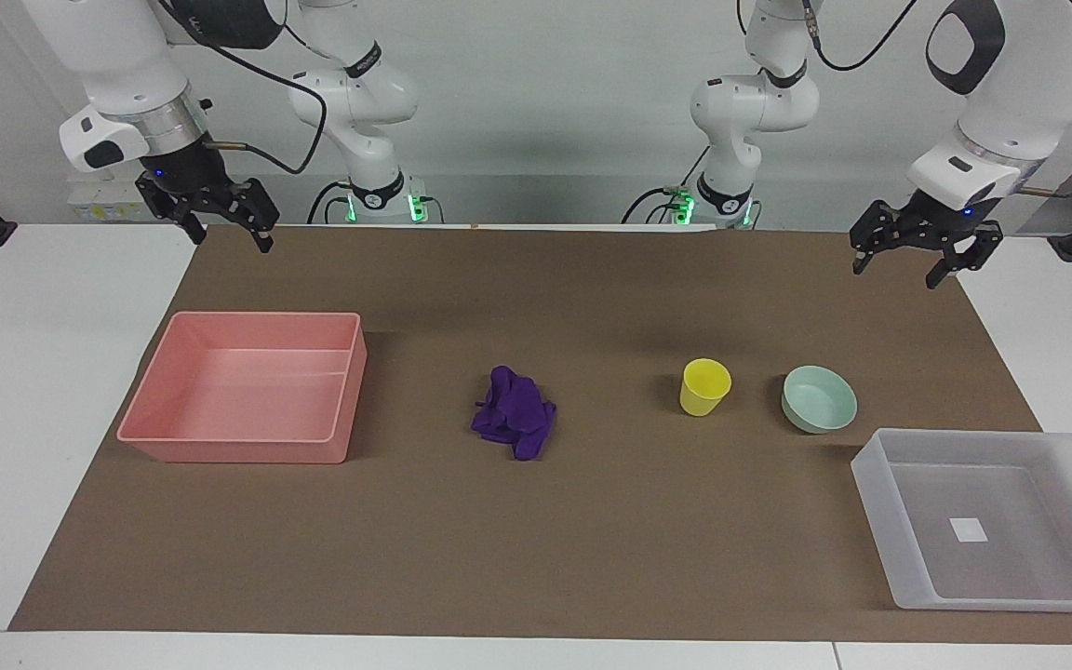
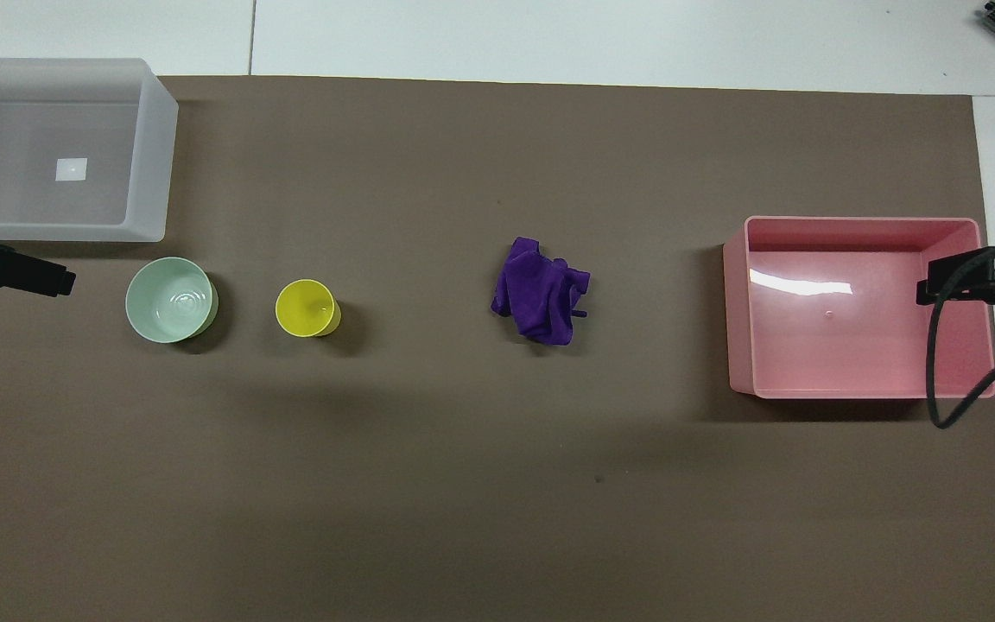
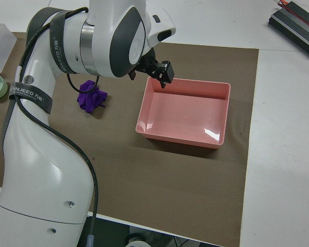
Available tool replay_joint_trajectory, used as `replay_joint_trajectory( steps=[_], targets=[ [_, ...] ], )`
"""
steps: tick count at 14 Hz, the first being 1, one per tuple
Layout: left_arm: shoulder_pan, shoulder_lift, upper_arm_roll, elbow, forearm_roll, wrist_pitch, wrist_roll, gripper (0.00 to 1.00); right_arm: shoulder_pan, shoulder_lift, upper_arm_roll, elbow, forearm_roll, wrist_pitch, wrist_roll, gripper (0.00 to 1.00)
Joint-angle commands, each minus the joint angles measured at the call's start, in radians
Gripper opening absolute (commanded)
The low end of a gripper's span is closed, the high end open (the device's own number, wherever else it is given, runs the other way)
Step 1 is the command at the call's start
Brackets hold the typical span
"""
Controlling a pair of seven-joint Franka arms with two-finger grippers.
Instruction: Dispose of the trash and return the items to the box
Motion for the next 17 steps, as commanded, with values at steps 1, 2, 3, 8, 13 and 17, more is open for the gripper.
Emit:
replay_joint_trajectory(
  steps=[1,2,3,8,13,17],
  targets=[
    [0.007,-0.029,-0.007,-0.031,0.014,-0.002,-0.008,1.0,-0.009,-0.027,0.005,-0.029,0.007,-0.003,-0.033,1.0],
    [0.007,-0.029,-0.007,-0.031,0.014,0.0,-0.008,1.0,-0.009,-0.027,0.005,-0.029,0.007,-0.003,-0.033,1.0],
    [0.007,-0.029,-0.007,-0.031,0.014,0.003,-0.007,1.0,-0.009,-0.027,0.005,-0.029,0.007,-0.003,-0.033,1.0],
    [0.007,-0.029,-0.007,-0.037,0.014,0.011,-0.007,1.0,-0.006,-0.027,0.005,-0.029,0.007,-0.001,-0.033,1.0],
    [0.007,-0.047,-0.007,-0.122,0.014,0.113,-0.007,1.0,0.01,-0.026,0.019,-0.029,-0.002,0.008,-0.029,1.0],
    [0.033,-0.049,-0.007,-0.241,0.012,0.245,-0.016,1.0,0.099,-0.026,0.019,-0.098,-0.007,0.143,0.008,1.0]
  ],
)
